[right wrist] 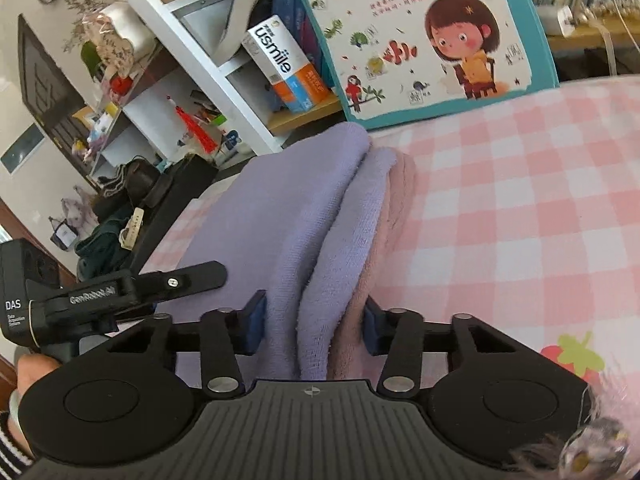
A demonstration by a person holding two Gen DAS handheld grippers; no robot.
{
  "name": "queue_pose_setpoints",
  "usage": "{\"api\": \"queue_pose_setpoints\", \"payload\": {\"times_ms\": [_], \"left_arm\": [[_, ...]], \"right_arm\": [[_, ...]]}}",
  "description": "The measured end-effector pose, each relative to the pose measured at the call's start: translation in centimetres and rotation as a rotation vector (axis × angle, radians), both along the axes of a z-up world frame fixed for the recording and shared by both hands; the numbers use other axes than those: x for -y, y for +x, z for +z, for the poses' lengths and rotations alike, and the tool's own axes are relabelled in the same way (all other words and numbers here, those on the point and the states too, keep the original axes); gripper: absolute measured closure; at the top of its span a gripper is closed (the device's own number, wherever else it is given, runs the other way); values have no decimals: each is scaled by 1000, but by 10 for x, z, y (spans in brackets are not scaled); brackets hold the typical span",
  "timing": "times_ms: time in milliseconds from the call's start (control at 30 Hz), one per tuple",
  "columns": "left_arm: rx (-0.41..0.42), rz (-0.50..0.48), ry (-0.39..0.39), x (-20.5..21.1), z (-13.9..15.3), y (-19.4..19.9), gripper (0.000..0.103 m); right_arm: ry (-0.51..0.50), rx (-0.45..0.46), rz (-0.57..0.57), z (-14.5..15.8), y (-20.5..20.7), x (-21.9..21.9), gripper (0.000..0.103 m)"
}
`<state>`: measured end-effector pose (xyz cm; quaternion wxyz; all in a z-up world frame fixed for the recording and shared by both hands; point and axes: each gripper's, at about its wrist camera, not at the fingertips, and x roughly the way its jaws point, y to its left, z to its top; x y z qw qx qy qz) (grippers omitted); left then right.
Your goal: Fold clothes
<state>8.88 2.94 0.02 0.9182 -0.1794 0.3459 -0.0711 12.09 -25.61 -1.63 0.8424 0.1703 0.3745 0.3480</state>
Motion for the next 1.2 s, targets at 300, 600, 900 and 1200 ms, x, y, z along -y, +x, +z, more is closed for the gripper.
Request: {"api": "queue_pose_setpoints", "payload": {"times_ms": [300, 600, 900, 1200], "left_arm": [[5, -100, 47, 15, 6, -29, 36], [-39, -170, -20, 17, 3, -38, 26], [-34, -181, -108, 7, -7, -33, 31], [49, -198, -33, 19, 4, -47, 35]], "right_arm": [[-69, 46, 27, 12, -42, 12, 68], [-22, -53, -22, 4, -57, 37, 46], [10, -63, -36, 0, -52, 33, 59], [-34, 76, -31, 15, -74, 28, 73]]}}
